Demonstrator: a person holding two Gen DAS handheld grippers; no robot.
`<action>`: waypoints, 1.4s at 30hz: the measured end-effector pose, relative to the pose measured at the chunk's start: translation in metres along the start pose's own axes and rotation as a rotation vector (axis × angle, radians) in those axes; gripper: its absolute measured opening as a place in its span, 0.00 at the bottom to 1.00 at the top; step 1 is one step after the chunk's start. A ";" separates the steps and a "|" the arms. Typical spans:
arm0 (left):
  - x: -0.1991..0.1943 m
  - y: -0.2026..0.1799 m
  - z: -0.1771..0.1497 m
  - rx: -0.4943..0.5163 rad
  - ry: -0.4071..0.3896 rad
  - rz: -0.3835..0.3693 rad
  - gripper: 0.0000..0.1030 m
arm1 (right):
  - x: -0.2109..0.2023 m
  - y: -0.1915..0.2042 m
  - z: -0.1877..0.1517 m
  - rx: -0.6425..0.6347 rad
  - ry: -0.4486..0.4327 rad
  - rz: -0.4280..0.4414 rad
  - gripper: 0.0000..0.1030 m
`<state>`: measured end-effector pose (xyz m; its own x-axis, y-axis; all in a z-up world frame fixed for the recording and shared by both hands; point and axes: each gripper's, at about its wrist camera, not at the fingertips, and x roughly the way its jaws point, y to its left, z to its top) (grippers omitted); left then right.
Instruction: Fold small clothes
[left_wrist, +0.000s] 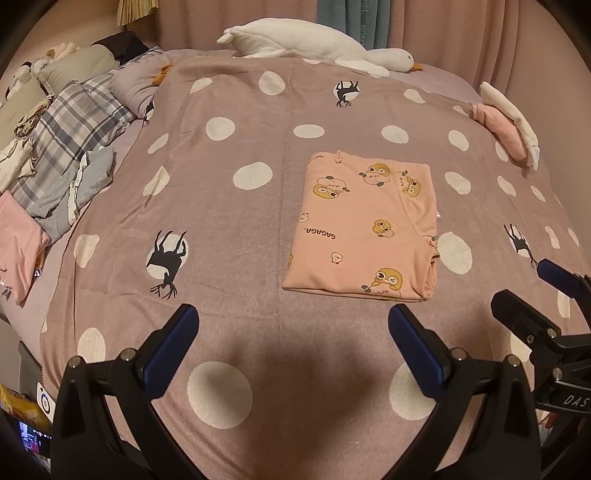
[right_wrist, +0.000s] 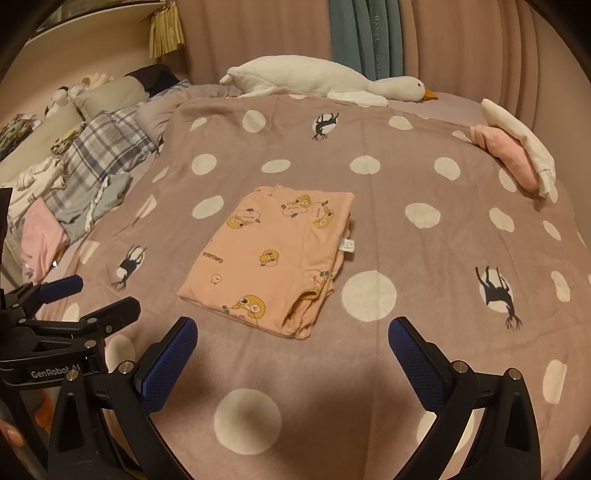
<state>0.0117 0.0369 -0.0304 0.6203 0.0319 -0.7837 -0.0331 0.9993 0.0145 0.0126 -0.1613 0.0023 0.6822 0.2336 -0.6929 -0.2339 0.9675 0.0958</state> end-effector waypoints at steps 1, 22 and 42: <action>0.000 -0.001 0.000 0.001 0.000 0.001 1.00 | 0.000 0.000 0.000 0.000 0.000 0.000 0.99; 0.001 -0.003 -0.001 0.005 0.002 -0.002 1.00 | -0.001 -0.001 0.003 0.001 -0.004 0.000 0.99; 0.001 -0.006 -0.001 0.010 0.004 -0.013 1.00 | -0.001 -0.002 0.001 0.003 -0.006 -0.001 0.99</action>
<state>0.0120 0.0307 -0.0323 0.6176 0.0186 -0.7863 -0.0167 0.9998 0.0105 0.0129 -0.1632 0.0038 0.6866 0.2335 -0.6885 -0.2316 0.9679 0.0972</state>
